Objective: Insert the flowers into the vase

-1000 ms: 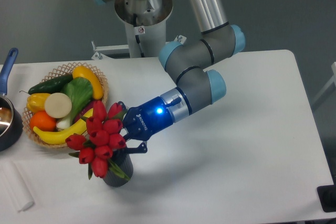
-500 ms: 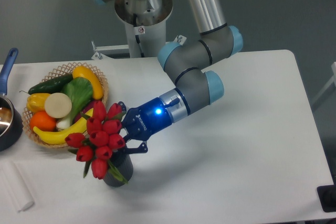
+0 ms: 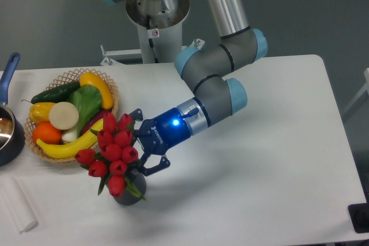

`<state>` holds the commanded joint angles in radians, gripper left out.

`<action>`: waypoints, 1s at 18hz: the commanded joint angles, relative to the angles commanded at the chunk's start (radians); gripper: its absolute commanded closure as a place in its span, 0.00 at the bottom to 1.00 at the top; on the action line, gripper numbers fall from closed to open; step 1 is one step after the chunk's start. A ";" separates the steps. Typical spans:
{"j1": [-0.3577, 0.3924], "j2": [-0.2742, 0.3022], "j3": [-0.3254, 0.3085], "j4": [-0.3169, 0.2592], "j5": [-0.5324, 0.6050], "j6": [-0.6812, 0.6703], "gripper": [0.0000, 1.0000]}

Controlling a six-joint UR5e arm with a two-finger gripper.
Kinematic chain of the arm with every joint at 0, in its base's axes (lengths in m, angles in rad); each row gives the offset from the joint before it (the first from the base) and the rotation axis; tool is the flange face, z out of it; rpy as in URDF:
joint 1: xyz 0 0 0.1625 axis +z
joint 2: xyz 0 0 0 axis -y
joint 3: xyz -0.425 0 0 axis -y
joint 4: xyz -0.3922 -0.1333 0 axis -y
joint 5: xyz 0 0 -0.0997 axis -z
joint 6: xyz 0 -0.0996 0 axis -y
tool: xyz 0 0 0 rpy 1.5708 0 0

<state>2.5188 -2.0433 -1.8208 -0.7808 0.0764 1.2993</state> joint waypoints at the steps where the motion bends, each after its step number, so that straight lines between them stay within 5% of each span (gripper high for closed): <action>1: 0.000 0.003 0.000 0.000 0.035 0.002 0.01; 9: 0.002 0.025 -0.002 0.002 0.098 0.002 0.00; 15: 0.000 0.104 -0.003 0.002 0.279 -0.008 0.00; 18: 0.003 0.164 0.005 0.002 0.461 -0.003 0.00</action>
<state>2.5219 -1.8793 -1.8162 -0.7792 0.5378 1.2962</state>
